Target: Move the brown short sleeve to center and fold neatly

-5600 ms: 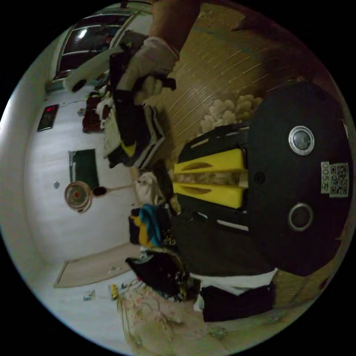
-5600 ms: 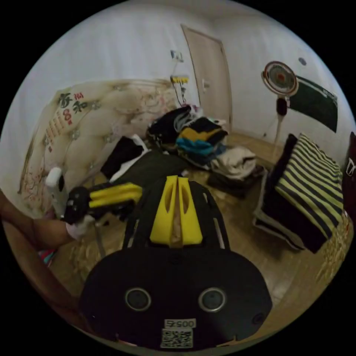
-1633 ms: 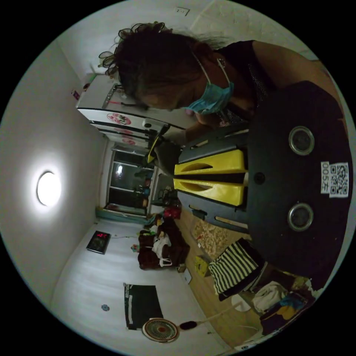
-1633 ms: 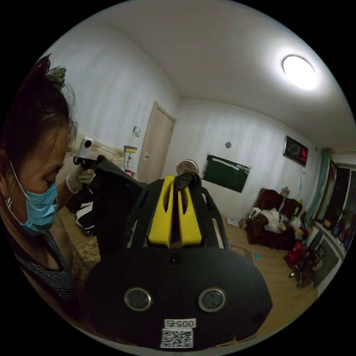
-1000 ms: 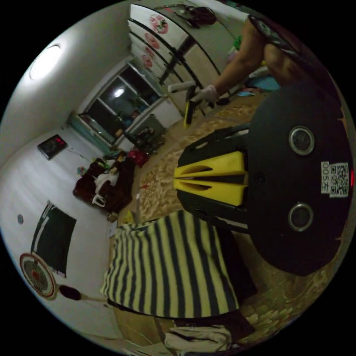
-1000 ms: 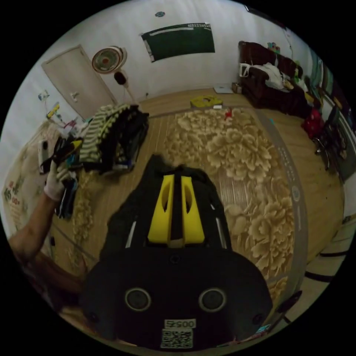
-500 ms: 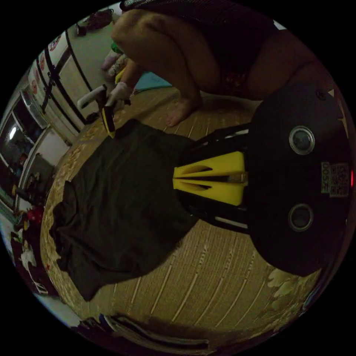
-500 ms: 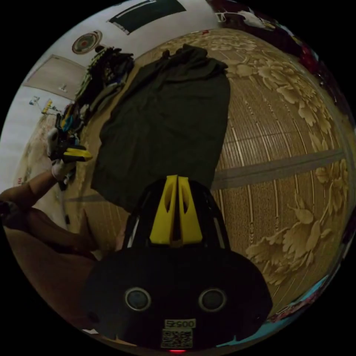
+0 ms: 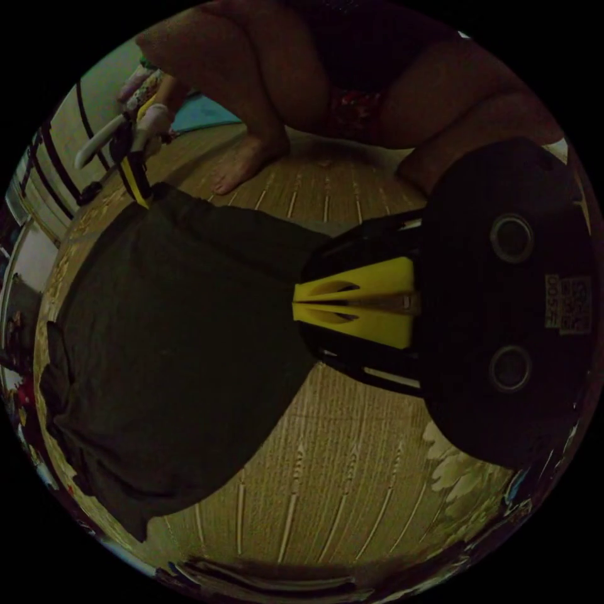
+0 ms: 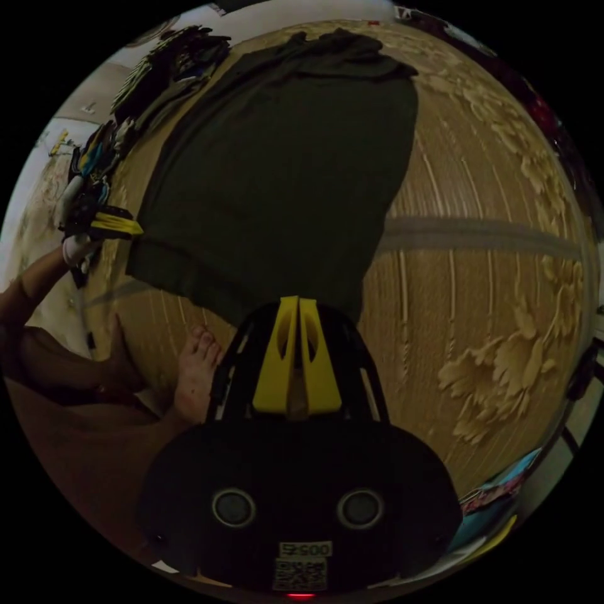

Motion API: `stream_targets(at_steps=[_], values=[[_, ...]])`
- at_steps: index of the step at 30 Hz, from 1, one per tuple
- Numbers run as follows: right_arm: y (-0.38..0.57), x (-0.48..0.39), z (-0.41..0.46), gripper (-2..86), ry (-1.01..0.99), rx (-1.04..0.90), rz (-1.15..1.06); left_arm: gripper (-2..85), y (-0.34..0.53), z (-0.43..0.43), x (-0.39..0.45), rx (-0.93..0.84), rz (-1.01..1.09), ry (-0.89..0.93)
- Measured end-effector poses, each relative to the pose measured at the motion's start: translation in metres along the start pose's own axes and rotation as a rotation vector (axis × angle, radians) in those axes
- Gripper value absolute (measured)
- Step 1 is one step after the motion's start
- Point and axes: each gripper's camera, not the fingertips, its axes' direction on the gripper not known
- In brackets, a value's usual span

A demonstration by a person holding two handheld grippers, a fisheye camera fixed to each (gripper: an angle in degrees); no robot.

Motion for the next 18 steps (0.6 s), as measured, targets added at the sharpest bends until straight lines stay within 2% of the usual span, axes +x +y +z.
stream_targets(at_steps=[5, 9, 10, 13, 15, 17, 18], values=[[0.002, 0.036, 0.011, -1.2, -0.046, -0.013, 0.016, -0.3, -0.048, -0.002, -0.003, -0.034, -0.011, 0.036], [0.003, 0.074, -0.003, 0.0, -0.022, 0.116, 0.059, 1.2, -0.087, -0.024, 0.010, 0.079, 0.049, 0.019], [0.004, 0.080, -0.004, 0.2, -0.013, 0.121, 0.066, 3.8, -0.097, -0.027, 0.018, 0.077, 0.092, 0.006], [0.007, 0.104, -0.004, 3.9, 0.037, 0.119, 0.081, 7.9, -0.123, -0.022, 0.044, 0.020, 0.227, -0.073], [0.006, 0.120, 0.007, 4.4, -0.019, 0.098, 0.094, 8.6, -0.139, -0.011, 0.056, -0.034, 0.295, -0.126], [0.001, 0.127, 0.017, 4.3, -0.041, 0.064, 0.077, 7.6, -0.155, 0.002, 0.063, -0.099, 0.336, -0.174], [-0.003, 0.130, 0.019, 2.1, 0.003, 0.076, 0.066, 5.6, -0.164, 0.001, 0.066, -0.055, 0.339, -0.257]])
